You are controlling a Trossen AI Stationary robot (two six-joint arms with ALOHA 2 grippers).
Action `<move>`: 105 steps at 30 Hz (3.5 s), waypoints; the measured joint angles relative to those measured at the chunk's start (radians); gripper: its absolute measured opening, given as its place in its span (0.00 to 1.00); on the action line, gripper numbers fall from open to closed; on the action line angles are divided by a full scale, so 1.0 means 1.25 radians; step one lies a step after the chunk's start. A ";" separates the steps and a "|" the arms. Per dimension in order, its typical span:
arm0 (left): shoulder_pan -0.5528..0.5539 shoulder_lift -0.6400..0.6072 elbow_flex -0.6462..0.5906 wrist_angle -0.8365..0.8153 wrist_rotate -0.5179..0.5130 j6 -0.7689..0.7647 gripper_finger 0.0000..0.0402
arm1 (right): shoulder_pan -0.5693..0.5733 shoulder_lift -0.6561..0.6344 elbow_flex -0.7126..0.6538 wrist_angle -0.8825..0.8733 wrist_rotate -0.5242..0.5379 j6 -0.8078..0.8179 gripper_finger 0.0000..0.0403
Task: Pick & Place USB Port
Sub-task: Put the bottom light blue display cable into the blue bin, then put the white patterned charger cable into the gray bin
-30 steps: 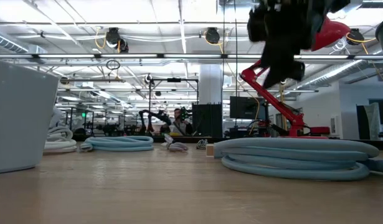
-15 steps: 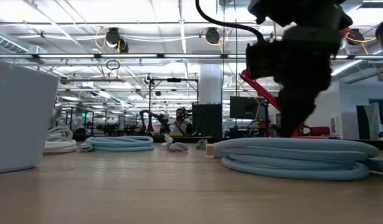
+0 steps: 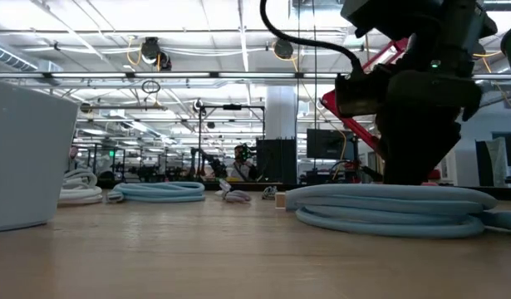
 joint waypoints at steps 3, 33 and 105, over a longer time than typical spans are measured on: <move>0.000 0.000 0.000 0.004 -0.001 0.004 0.38 | -0.008 0.000 0.000 -0.003 0.010 0.029 0.32; 0.000 0.000 -0.001 -0.059 0.015 0.023 0.38 | 0.329 -0.315 0.307 -0.597 0.156 0.380 0.07; 0.782 0.561 0.268 -0.119 0.755 0.254 0.28 | 0.261 -0.543 0.287 -0.587 0.515 0.338 0.43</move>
